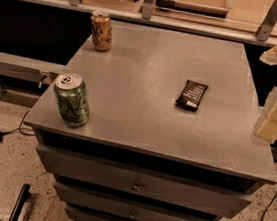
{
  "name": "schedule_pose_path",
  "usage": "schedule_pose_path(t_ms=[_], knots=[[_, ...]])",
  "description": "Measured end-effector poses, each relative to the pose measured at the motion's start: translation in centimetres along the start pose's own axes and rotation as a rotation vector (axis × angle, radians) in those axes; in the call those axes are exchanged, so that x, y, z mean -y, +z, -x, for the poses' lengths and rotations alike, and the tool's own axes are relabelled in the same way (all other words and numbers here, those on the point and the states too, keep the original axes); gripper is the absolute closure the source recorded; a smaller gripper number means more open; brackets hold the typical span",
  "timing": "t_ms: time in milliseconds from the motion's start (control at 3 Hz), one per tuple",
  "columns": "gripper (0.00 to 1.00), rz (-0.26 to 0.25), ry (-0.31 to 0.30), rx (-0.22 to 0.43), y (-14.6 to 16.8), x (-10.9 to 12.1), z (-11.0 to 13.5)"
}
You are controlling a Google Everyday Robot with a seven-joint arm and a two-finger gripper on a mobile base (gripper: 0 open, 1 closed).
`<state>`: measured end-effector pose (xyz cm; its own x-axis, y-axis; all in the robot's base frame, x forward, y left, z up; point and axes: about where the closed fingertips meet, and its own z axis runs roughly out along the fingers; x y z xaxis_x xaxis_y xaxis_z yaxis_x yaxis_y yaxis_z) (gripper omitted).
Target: Move rxbar chocolate near green can
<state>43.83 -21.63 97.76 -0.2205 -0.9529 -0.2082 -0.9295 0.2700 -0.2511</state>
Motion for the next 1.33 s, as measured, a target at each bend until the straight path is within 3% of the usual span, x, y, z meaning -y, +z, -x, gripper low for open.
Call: schedule_pose_path(t_ms=[333,667,1333], knots=[[0.00,-0.001,0.000,0.000,0.0,0.0,0.0],[0.00,-0.040,-0.018,-0.002,0.4,2.3,0.8],[0.00,0.005,-0.026,0.057,4.2,8.7,2.3]])
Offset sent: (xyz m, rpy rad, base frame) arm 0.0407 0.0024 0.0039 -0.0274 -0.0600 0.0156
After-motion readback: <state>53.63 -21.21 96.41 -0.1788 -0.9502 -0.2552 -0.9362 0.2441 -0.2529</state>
